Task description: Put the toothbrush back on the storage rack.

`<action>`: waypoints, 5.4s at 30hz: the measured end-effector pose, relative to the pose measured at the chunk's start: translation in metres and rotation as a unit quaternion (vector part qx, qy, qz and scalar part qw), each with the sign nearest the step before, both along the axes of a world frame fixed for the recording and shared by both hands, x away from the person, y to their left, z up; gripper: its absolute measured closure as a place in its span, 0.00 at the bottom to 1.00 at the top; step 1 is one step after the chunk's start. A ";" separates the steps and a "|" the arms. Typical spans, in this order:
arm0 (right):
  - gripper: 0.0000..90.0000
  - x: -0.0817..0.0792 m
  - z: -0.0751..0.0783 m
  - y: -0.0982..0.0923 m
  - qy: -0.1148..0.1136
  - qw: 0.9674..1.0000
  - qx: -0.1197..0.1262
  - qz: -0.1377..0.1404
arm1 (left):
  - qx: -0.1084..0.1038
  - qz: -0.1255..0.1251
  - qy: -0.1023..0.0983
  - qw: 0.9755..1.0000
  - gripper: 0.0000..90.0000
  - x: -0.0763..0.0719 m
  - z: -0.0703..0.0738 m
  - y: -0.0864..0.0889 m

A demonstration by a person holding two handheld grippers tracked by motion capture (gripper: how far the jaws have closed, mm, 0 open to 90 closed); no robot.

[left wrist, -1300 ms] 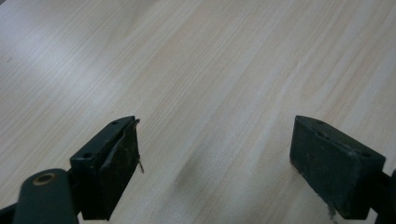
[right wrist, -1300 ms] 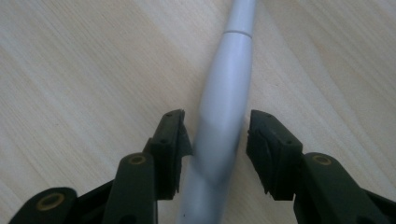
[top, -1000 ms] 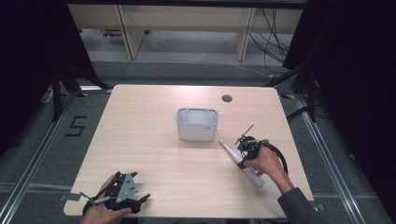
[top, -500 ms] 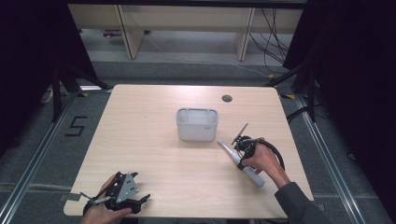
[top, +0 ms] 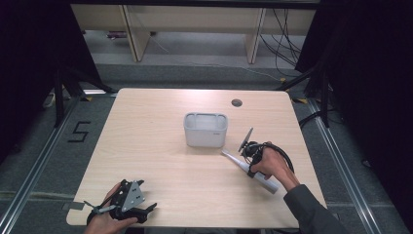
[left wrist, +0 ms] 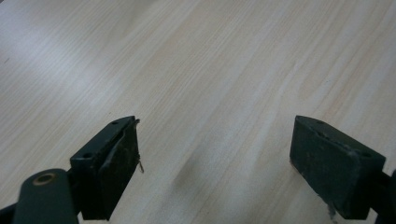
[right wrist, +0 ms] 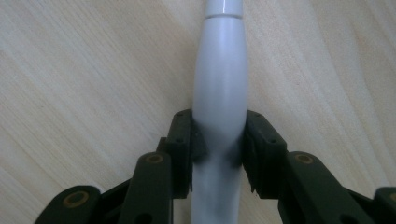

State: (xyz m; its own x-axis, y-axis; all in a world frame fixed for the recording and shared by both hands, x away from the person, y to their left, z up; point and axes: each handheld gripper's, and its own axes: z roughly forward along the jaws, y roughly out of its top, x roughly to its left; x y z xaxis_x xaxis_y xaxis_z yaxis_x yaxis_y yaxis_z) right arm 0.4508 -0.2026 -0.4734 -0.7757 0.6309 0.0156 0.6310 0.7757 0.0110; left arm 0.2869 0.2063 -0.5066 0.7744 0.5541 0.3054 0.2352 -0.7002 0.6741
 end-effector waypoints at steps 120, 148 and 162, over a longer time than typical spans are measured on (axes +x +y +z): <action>0.74 -0.010 0.088 -0.003 -0.327 0.850 0.412 -0.015 | -0.020 0.005 -0.010 1.000 0.17 0.000 0.003 0.002; 0.74 0.007 0.104 0.034 -0.321 0.825 0.466 -0.001 | -0.015 0.001 -0.008 1.000 0.17 0.000 0.003 0.002; 0.74 0.020 0.117 0.051 -0.328 0.811 0.484 0.003 | -0.016 0.001 -0.009 1.000 0.17 0.000 0.004 0.002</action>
State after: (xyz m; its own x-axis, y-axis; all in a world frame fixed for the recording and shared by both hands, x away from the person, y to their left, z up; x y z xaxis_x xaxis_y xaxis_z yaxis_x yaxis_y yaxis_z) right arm 0.4706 -0.1518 -0.3568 -0.8198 0.5665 0.0835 0.2395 0.2067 0.9486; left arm 0.2872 0.2086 -0.5030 0.7682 0.5651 0.3010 0.2241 -0.6777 0.7004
